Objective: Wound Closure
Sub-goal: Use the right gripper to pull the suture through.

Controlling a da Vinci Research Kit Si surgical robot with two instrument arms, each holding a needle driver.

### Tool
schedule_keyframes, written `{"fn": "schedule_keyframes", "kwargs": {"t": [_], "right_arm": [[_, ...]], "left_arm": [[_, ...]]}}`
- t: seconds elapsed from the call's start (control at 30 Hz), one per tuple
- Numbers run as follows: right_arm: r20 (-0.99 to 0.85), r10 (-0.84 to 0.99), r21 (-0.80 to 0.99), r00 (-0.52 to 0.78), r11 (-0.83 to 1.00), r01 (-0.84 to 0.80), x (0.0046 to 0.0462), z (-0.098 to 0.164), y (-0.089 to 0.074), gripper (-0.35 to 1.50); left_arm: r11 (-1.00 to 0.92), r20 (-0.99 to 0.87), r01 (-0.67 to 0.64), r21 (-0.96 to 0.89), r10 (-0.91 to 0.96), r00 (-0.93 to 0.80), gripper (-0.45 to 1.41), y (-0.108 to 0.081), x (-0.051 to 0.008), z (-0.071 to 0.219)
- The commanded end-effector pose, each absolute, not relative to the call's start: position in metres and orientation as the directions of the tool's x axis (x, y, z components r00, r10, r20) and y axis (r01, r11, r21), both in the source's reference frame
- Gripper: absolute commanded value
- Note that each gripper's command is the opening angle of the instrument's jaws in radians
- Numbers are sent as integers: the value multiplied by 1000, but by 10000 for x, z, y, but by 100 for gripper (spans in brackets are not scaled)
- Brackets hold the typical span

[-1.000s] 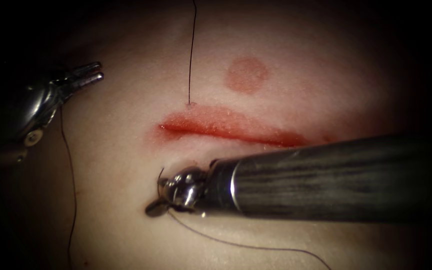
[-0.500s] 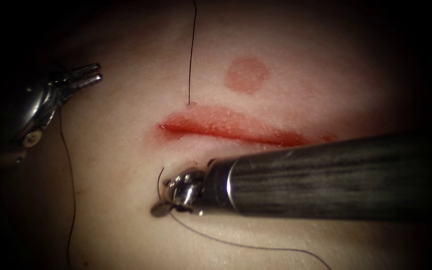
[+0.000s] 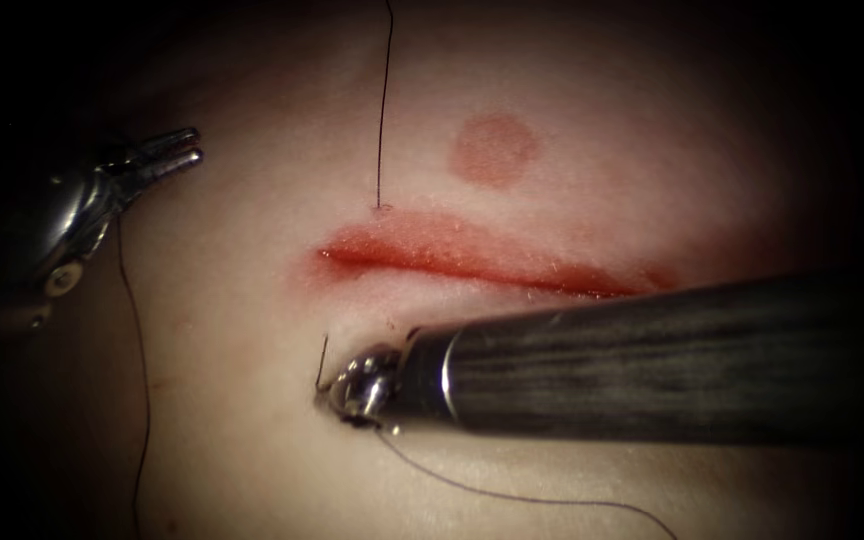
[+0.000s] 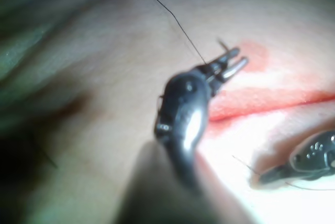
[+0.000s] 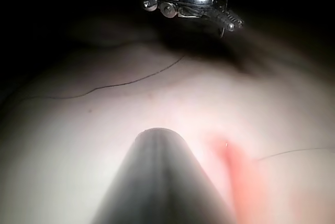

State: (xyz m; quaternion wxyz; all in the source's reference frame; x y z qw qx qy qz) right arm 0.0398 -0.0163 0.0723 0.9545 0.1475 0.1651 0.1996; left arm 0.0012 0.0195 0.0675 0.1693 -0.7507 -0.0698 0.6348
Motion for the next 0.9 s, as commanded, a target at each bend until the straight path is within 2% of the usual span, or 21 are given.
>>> {"fn": "schedule_keyframes", "kwargs": {"t": [0.03, 0.13, 0.37, 0.6, 0.8, 0.83, 0.9], "right_arm": [[-260, 424, 342, 868, 881, -328, 390, 710, -172, -35], [-269, 408, 350, 872, 885, -307, 373, 692, -182, -35], [-288, 355, 370, 890, 898, -239, 274, 608, -255, -35], [-278, 342, 394, 898, 893, -218, 198, 531, -317, -35], [-274, 294, 453, 916, 879, -146, 165, 475, -349, -35], [-307, 311, 460, 900, 876, -146, 163, 467, -345, -27], [-369, 358, 431, 858, 884, -183, 165, 462, -332, 51]], "left_arm": [[-933, -929, -111, -344, 320, 186, -35, 194, 5, 684], [-933, -929, -112, -343, 320, 185, -35, 194, 5, 684], [-932, -929, -110, -344, 321, 186, -35, 195, 5, 685], [-932, -929, -113, -345, 321, 186, -35, 196, 3, 686], [-931, -928, -114, -346, 322, 186, -35, 197, 3, 686], [-931, -928, -113, -346, 322, 186, -35, 197, 3, 687], [-931, -928, -113, -346, 322, 186, -35, 198, 2, 687]]}}
